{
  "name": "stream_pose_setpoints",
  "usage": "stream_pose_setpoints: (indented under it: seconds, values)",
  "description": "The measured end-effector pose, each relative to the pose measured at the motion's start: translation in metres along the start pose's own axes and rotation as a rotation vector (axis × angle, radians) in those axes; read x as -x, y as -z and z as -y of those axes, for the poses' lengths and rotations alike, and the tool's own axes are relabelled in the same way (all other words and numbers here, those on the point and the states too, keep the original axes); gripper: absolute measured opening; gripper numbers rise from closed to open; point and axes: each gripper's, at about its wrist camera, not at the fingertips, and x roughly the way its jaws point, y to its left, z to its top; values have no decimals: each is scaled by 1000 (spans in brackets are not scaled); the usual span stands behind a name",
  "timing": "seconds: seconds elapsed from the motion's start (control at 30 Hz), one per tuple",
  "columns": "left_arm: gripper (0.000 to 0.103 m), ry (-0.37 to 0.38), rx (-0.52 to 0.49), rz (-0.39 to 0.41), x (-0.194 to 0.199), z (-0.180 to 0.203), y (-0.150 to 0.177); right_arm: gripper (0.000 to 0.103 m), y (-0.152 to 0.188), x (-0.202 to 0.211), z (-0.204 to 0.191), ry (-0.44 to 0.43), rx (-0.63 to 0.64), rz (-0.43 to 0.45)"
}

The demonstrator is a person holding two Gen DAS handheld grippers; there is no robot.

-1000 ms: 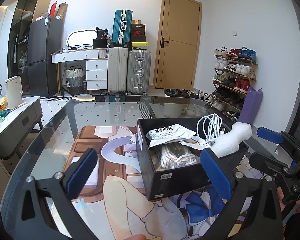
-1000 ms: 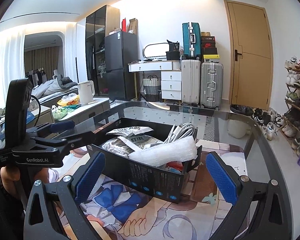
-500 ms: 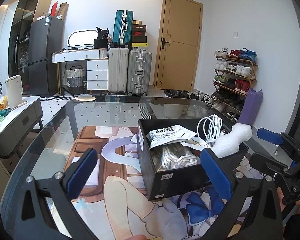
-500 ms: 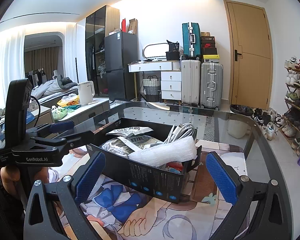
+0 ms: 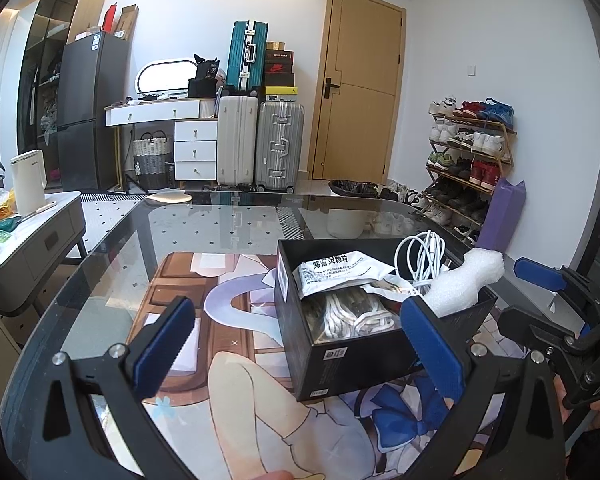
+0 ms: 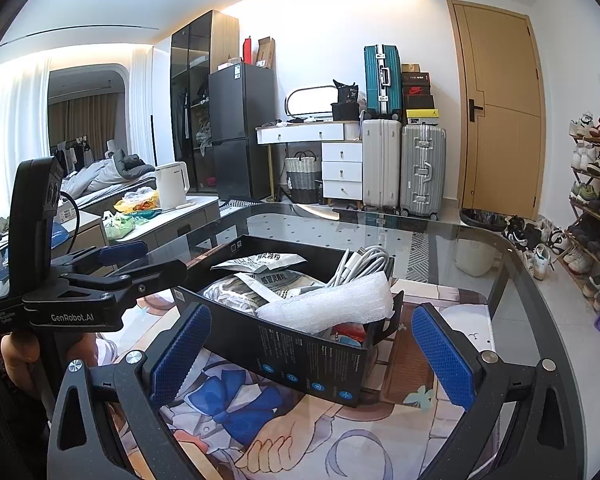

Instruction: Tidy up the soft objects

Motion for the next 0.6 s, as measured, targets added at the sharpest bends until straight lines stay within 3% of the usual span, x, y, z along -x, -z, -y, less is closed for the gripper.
stream_pose_setpoints:
  seconds: [0.6]
  values:
    - [103,-1,-2,7,2,1,0,102,0,0,0,1,0,1]
